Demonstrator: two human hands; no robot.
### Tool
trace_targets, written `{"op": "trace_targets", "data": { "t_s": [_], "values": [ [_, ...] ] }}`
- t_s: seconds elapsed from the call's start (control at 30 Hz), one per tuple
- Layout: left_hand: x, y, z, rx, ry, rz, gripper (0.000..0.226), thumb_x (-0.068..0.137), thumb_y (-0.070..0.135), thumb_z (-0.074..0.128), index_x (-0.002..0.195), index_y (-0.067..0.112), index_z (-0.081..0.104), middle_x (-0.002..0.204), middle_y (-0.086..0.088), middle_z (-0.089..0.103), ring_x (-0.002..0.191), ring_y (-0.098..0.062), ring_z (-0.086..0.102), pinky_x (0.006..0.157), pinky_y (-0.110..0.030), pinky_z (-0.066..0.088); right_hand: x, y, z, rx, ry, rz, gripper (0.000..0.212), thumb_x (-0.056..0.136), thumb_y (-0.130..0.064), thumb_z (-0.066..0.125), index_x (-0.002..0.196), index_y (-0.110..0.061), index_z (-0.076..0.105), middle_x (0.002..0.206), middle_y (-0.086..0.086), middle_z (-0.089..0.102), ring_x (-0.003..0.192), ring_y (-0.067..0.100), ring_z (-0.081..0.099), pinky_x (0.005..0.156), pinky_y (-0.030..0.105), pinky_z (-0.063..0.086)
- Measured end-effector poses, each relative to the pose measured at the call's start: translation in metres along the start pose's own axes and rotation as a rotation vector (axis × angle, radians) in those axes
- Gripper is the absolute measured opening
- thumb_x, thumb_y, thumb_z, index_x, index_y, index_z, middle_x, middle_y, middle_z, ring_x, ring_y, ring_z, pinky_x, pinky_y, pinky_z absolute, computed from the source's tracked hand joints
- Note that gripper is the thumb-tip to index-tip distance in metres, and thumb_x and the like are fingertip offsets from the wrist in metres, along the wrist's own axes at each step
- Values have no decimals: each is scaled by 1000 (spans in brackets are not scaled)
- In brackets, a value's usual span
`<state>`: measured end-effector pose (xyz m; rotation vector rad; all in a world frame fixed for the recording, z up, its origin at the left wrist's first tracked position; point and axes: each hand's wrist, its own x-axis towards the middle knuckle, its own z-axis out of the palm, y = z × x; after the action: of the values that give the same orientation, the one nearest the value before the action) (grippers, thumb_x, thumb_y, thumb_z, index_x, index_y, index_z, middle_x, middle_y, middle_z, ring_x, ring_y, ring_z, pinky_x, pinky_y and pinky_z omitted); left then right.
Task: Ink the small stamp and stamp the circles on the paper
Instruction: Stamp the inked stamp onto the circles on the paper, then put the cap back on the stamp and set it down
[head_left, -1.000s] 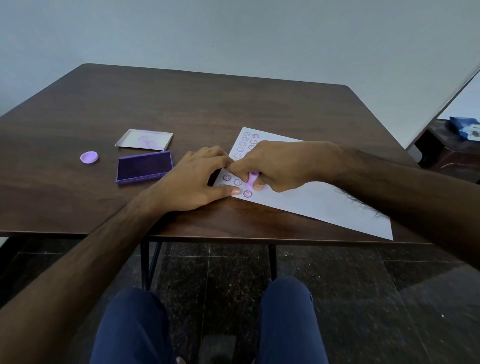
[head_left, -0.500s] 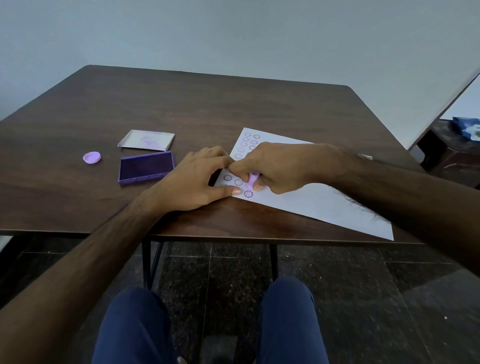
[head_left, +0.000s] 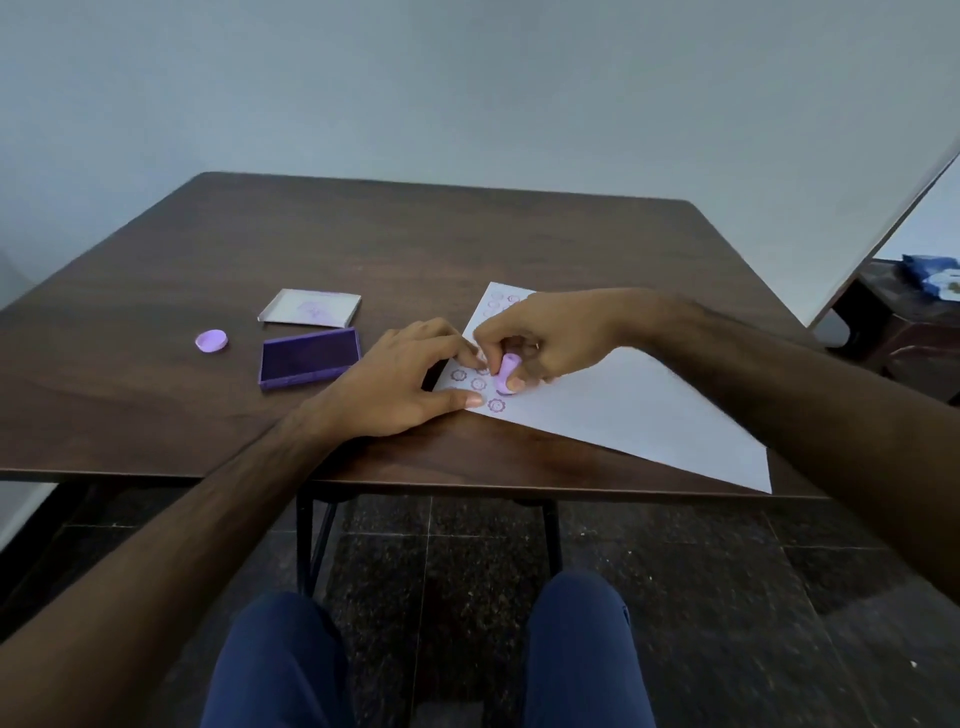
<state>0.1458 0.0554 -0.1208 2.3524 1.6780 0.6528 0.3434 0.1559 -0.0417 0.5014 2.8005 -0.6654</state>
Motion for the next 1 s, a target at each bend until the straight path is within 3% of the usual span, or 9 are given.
{"op": "trace_targets", "data": {
  "t_s": [0.1,0.2,0.33,0.47,0.67,0.73,0.83,0.93,1.0],
  "values": [
    [0,-1,1,-26,-13,2,41,87,51,66,124,34,63,127,14,55,121,-5,48,104,-39,39,-15,21,-10,547,235,-39,15,92,-8,65,101,0,58,87,23,65,69,22,60,60,30,52],
    [3,-3,-1,-5,-41,6,41,88,51,64,126,36,61,130,16,53,123,-2,46,104,-36,39,-32,44,-5,1152,424,-115,13,93,-6,59,105,-3,58,89,17,65,71,20,60,65,25,53],
    [7,-9,-9,36,-79,19,40,91,48,62,128,36,59,135,16,53,128,1,44,107,-32,31,-37,58,14,1559,629,-184,15,99,-12,45,98,-6,59,83,10,65,68,14,60,66,23,55],
    [14,-12,-16,62,-124,31,39,93,41,63,130,31,59,139,15,52,131,0,42,108,-27,22,-32,56,30,1668,750,-127,23,103,-20,41,98,-8,60,77,9,62,63,15,57,60,23,52],
    [14,-11,-22,105,-155,16,42,94,40,61,134,32,54,143,13,50,134,-2,39,111,-31,22,-19,35,40,1704,722,-101,25,102,-27,45,97,-9,62,77,6,56,62,13,50,57,22,49],
    [6,-11,-28,117,-74,16,40,94,44,58,133,35,53,141,16,50,133,-2,40,110,-34,26,-12,25,41,1727,679,-150,24,101,-26,47,103,-8,61,78,7,56,65,14,49,60,22,48],
    [-24,-21,-46,89,203,-18,31,97,46,51,126,37,55,132,19,52,129,-2,44,101,-35,33,4,8,39,1759,606,-215,24,100,-26,50,108,-6,60,80,7,56,67,15,49,61,24,49],
    [-68,-49,-65,188,408,-242,27,95,35,54,121,38,56,124,15,53,124,-10,49,91,-41,35,27,-11,36,1735,539,-231,24,98,-27,53,105,-7,64,78,7,58,65,14,50,59,24,49],
    [-97,-69,-75,247,425,-462,33,91,35,59,124,34,55,125,8,53,121,-18,51,91,-43,34,46,-25,36,1699,511,-211,23,98,-27,53,104,-8,64,76,6,59,62,14,53,57,25,49]
  ]
}}
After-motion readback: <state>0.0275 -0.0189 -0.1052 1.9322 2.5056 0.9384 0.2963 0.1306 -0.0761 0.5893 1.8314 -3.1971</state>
